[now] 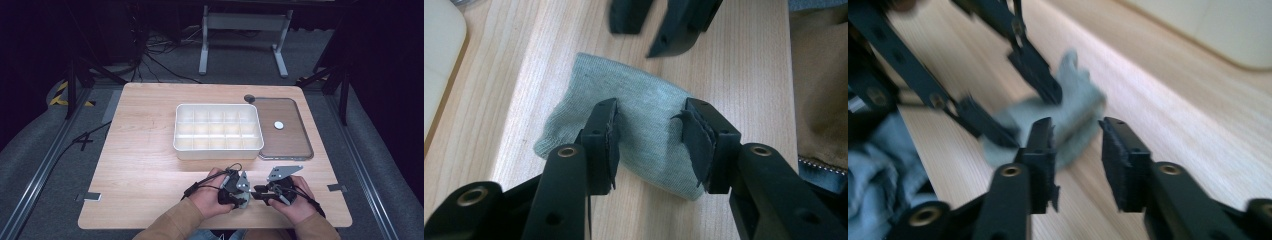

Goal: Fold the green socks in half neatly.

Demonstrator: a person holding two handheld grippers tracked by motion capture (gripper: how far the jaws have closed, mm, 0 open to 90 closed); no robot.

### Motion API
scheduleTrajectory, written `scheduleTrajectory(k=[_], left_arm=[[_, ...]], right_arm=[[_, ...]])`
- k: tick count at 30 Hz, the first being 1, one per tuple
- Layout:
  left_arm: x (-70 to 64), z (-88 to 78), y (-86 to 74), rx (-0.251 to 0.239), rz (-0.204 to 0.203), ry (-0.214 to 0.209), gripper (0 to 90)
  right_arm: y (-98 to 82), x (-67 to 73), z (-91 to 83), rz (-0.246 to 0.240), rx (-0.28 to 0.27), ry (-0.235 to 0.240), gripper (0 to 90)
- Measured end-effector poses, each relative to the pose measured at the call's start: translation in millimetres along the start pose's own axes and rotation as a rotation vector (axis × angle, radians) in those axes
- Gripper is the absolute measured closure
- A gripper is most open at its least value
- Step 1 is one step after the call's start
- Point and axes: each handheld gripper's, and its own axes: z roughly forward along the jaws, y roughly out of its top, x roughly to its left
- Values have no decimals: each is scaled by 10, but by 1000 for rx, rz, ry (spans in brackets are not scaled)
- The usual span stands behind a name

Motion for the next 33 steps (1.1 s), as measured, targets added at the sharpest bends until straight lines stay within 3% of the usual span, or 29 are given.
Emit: scheduleTrajectory(k=[1,6,10,13,16,20,28,31,33], left_arm=[[-2,0,-2,-1,-7,-1,580],[5,0,-21,-16,-21,-14,577],[5,-32,-61,-32,-49,-18,543],[10,-98,-108,-23,-62,2,456],[30,-107,-182,-16,-93,2,429],[12,-70,-204,13,-97,1,426],[-1,-64,-248,6,-113,13,409],[12,-62,-276,-5,-110,9,401],[15,-56,-289,-13,-109,11,401]], right_arm=[[11,13,1,10,-28,4,631],[24,75,113,18,-57,-26,574],[22,60,187,25,-44,-51,560],[0,16,238,60,-20,-33,545],[4,-4,247,79,-10,-24,520],[21,-16,273,90,-5,-6,499],[66,-20,308,80,7,8,491],[73,-53,335,97,8,33,490],[65,-109,376,141,7,84,486]])
